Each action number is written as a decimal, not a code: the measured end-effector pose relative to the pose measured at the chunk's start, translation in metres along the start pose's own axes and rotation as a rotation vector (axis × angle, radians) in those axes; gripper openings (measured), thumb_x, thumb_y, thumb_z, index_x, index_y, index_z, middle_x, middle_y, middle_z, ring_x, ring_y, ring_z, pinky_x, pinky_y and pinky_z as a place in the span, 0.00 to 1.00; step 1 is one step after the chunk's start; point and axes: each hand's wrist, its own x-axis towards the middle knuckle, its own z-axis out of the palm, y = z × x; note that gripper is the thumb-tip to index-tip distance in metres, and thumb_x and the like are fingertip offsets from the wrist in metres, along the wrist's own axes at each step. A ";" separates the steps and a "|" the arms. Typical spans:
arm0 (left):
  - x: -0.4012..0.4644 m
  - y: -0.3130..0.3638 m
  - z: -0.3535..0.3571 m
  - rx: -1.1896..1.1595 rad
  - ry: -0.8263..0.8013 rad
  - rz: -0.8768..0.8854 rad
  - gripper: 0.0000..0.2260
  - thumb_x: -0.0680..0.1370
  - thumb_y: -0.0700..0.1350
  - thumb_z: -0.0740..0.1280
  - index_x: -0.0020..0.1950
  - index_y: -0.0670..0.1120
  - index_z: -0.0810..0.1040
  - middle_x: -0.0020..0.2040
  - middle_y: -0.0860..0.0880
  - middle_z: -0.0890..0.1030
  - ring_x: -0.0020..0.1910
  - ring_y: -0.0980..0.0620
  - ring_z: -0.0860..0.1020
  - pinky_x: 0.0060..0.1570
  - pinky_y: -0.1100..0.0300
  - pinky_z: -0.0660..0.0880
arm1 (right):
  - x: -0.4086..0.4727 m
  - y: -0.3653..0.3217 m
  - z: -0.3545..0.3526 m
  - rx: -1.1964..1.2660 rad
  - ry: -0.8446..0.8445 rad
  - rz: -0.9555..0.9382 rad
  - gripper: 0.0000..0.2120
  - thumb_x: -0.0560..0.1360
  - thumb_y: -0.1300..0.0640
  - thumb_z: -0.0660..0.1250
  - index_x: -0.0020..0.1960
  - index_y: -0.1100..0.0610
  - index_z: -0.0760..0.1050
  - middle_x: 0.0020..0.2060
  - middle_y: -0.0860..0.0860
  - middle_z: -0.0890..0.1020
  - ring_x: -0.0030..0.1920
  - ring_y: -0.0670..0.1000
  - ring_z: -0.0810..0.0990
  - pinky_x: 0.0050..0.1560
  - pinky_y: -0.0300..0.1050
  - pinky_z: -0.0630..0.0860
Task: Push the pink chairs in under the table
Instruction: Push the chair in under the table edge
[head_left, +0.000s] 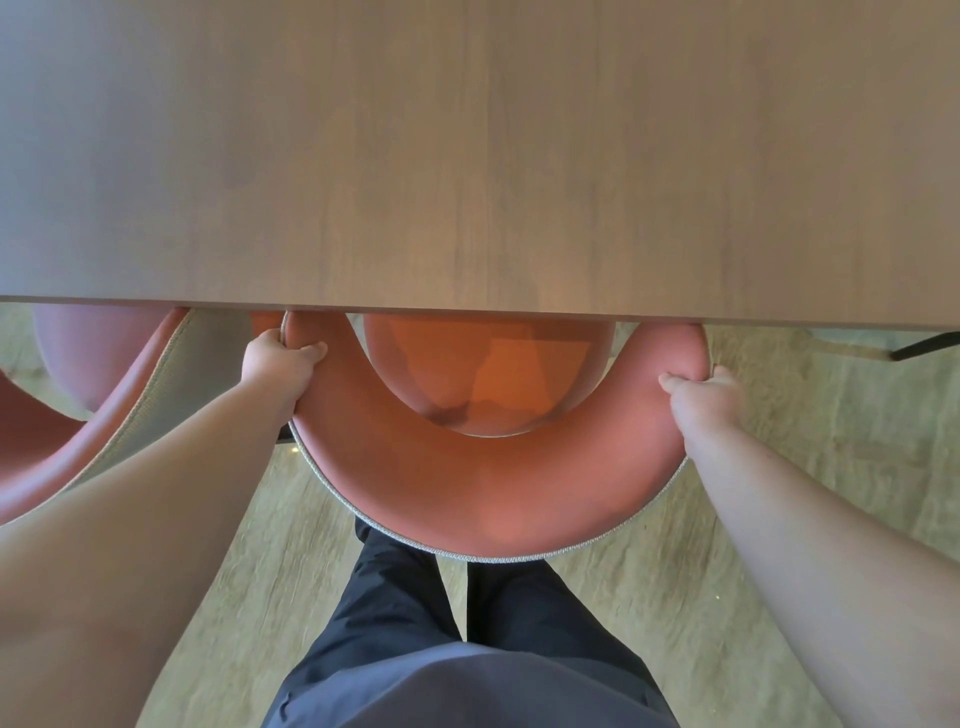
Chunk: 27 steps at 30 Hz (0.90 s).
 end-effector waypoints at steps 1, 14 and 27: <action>-0.001 0.002 0.000 0.003 -0.003 -0.004 0.13 0.74 0.48 0.76 0.54 0.46 0.78 0.44 0.49 0.81 0.44 0.45 0.82 0.49 0.50 0.80 | 0.000 -0.001 0.000 -0.024 -0.007 0.009 0.24 0.73 0.49 0.76 0.64 0.59 0.75 0.56 0.55 0.84 0.55 0.61 0.83 0.58 0.55 0.78; -0.075 0.001 -0.027 -0.203 -0.115 0.060 0.21 0.75 0.37 0.61 0.60 0.58 0.82 0.51 0.54 0.84 0.48 0.51 0.82 0.48 0.57 0.78 | -0.061 -0.011 -0.007 -0.091 -0.007 -0.102 0.34 0.75 0.61 0.65 0.79 0.58 0.60 0.70 0.57 0.75 0.63 0.61 0.78 0.61 0.52 0.73; -0.203 -0.060 -0.079 -0.449 -0.217 0.164 0.09 0.80 0.41 0.71 0.59 0.49 0.81 0.49 0.50 0.88 0.50 0.51 0.86 0.53 0.53 0.81 | -0.190 0.033 -0.029 0.099 -0.255 -0.271 0.24 0.77 0.62 0.60 0.71 0.48 0.70 0.64 0.46 0.81 0.51 0.50 0.81 0.45 0.42 0.74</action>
